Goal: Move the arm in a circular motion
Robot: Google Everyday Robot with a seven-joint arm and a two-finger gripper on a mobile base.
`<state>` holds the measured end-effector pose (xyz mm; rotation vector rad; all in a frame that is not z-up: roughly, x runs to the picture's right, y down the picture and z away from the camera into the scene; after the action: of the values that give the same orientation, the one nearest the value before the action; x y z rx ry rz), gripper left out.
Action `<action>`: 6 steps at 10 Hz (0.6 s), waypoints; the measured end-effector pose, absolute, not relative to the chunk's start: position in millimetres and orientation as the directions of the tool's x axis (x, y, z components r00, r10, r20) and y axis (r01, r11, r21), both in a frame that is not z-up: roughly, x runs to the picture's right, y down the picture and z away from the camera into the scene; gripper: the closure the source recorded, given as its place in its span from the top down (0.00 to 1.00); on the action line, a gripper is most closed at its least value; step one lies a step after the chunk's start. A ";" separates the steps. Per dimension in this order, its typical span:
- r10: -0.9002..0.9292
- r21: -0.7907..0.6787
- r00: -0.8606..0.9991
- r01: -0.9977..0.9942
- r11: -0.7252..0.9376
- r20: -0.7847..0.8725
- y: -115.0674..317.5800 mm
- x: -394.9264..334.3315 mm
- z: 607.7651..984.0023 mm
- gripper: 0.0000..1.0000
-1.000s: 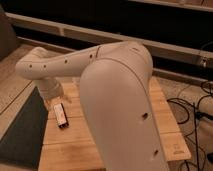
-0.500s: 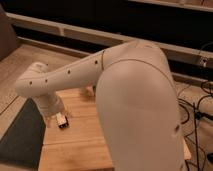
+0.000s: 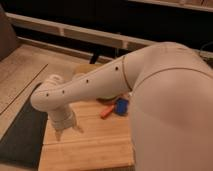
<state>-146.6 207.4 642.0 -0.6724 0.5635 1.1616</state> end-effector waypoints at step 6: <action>0.663 0.043 -0.046 -0.999 -0.021 -0.747 218.4 -8.7 620.1 0.65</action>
<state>-8.7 218.4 620.1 -0.6387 0.6878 1.5055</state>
